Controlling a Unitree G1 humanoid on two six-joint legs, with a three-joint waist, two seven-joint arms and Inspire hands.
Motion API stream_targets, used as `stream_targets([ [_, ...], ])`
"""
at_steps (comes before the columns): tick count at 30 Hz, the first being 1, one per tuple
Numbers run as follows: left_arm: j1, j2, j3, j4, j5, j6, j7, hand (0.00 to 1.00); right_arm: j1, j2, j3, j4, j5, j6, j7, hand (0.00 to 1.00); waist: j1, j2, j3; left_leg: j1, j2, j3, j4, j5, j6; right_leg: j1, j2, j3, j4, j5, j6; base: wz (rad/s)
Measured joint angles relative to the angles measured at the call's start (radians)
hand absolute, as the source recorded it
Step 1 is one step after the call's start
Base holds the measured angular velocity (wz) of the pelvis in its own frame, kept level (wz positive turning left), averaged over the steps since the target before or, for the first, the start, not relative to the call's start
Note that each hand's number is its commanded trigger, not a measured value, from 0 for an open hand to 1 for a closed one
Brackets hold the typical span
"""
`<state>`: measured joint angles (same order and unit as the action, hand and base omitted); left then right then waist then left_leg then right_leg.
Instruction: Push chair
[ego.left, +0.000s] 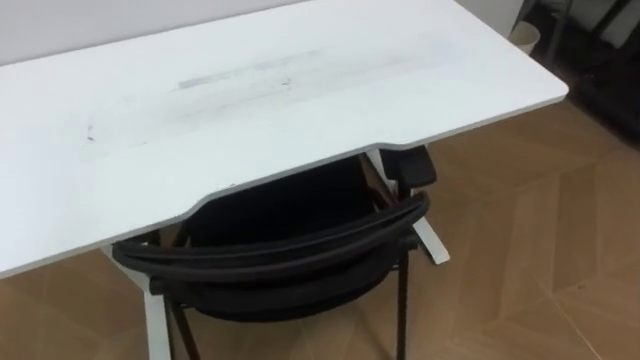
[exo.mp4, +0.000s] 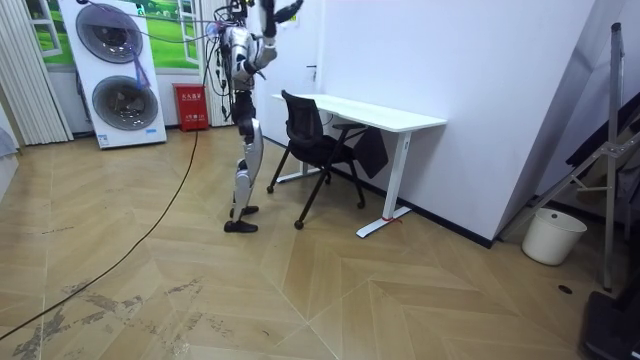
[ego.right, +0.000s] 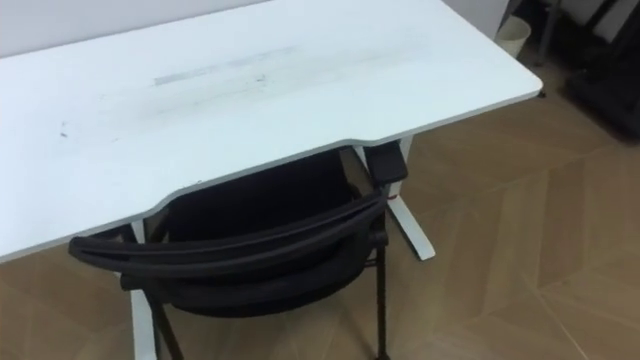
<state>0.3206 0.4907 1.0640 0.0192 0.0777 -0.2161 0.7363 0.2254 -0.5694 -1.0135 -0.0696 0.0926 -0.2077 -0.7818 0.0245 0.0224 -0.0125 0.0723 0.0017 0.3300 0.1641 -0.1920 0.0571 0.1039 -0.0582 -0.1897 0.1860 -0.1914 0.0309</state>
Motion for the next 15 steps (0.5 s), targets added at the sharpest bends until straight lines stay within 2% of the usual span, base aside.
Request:
stream_targets([
  [1, 0.024, -0.044, -0.008, 0.049, -0.09, 0.011, 0.025, 0.0, 0.046, 0.045, 0.002, 0.01, 0.08, 0.01, -0.015, 0.0, 0.0, 0.004, 0.001, -0.002, 0.0, 0.001, 0.003, -0.001, -0.001, -0.001, -0.001, -0.002, 0.0, -0.004, -0.004, -0.08],
  [2, 0.047, -0.087, -0.021, 0.114, -0.184, 0.027, 0.04, 0.0, 0.102, 0.107, 0.011, 0.03, 0.165, 0.021, -0.019, 0.0, 0.001, 0.002, -0.0011, -0.006, -0.002, 0.001, 0.004, -0.003, -0.002, -0.001, -0.003, -0.002, 0.0, -0.013, -0.009, -0.06],
  [3, 0.063, -0.11, -0.035, 0.154, -0.24, 0.036, 0.045, 0.0, 0.128, 0.14, 0.023, 0.046, 0.216, 0.031, -0.023, 0.0, 0.004, 0.002, -0.0012, -0.007, -0.002, 0.002, 0.006, -0.004, -0.003, -0.002, -0.005, -0.001, -0.001, -0.018, -0.012, -0.04],
  [5, 0.122, -0.19, -0.118, 0.34, -0.436, 0.074, 0.035, 0.0, 0.217, 0.251, 0.099, 0.179, 0.399, 0.075, -0.011, 0.0, 0.008, 0.006, -0.0022, -0.01, 0.001, 0.002, 0.014, -0.005, -0.005, -0.006, -0.008, 0.003, 0.004, -0.023, -0.015, -0.02],
  [6, 0.126, -0.209, -0.134, 0.387, -0.492, 0.082, 0.029, 0.0, 0.229, 0.279, 0.115, 0.22, 0.448, 0.085, -0.001, 0.0, 0.008, 0.006, -0.0022, -0.011, 0.002, 0.002, 0.017, -0.006, -0.005, -0.008, -0.01, 0.005, 0.006, -0.024, -0.016, 0.0],
  [7, 0.131, -0.248, -0.152, 0.48, -0.593, 0.092, 0.013, 0.0, 0.243, 0.326, 0.142, 0.315, 0.553, 0.101, 0.023, 0.0, 0.01, 0.006, -0.0024, -0.014, 0.003, 0.002, 0.021, -0.007, -0.007, -0.011, -0.009, 0.011, 0.009, -0.027, -0.016, 0.0],
  [8, 0.136, -0.28, -0.178, 0.585, -0.645, 0.095, -0.013, 0.0, 0.242, 0.354, 0.173, 0.446, 0.627, 0.105, 0.058, 0.0, 0.008, 0.007, -0.0027, -0.015, 0.004, 0.002, 0.021, -0.008, -0.009, -0.014, -0.008, 0.012, 0.012, -0.028, -0.017, 0.0],
  [9, 0.138, -0.294, -0.189, 0.638, -0.672, 0.096, -0.032, 0.0, 0.241, 0.366, 0.18, 0.514, 0.666, 0.109, 0.082, 0.0, 0.01, 0.007, -0.0029, -0.015, 0.004, 0.001, 0.022, -0.008, -0.009, -0.014, -0.009, 0.012, 0.013, -0.028, -0.017, 0.0],
  [11, 0.142, -0.329, -0.207, 0.876, -0.749, 0.101, -0.135, 0.0, 0.233, 0.404, 0.213, 0.771, 0.79, 0.117, 0.179, 0.0, 0.013, 0.005, -0.0061, -0.015, 0.003, 0.0, 0.023, -0.008, -0.009, -0.015, -0.011, 0.009, 0.017, -0.031, -0.018, 0.0],
  [12, 0.145, -0.338, -0.206, 0.927, -0.758, 0.103, -0.16, 0.0, 0.232, 0.412, 0.225, 0.835, 0.803, 0.119, 0.203, 0.0, 0.014, 0.004, -0.0069, -0.015, 0.003, 0.0, 0.024, -0.01, -0.009, -0.015, -0.012, 0.009, 0.019, -0.033, -0.018, 0.0],
  [13, 0.159, -0.362, -0.207, 1.011, -0.775, 0.107, -0.216, 0.0, 0.226, 0.421, 0.254, 0.947, 0.809, 0.126, 0.254, 0.0, 0.014, 0.003, -0.0077, -0.015, 0.003, -0.001, 0.026, -0.013, -0.012, -0.013, -0.012, 0.01, 0.019, -0.035, -0.017, 0.0],
  [14, 0.164, -0.379, -0.207, 1.099, -0.784, 0.122, -0.275, 0.0, 0.213, 0.424, 0.267, 1.053, 0.806, 0.137, 0.308, 0.0, 0.006, 0.004, -0.007, -0.017, 0.004, -0.002, 0.031, -0.019, -0.016, -0.012, -0.012, 0.008, 0.018, -0.036, -0.017, 0.0],
  [15, 0.163, -0.384, -0.208, 1.134, -0.783, 0.136, -0.304, 0.0, 0.208, 0.426, 0.274, 1.096, 0.799, 0.144, 0.334, 0.0, 0.004, 0.004, -0.0069, -0.021, 0.004, -0.006, 0.035, -0.021, -0.015, -0.012, -0.012, 0.007, 0.018, -0.036, -0.016, 0.1],
])
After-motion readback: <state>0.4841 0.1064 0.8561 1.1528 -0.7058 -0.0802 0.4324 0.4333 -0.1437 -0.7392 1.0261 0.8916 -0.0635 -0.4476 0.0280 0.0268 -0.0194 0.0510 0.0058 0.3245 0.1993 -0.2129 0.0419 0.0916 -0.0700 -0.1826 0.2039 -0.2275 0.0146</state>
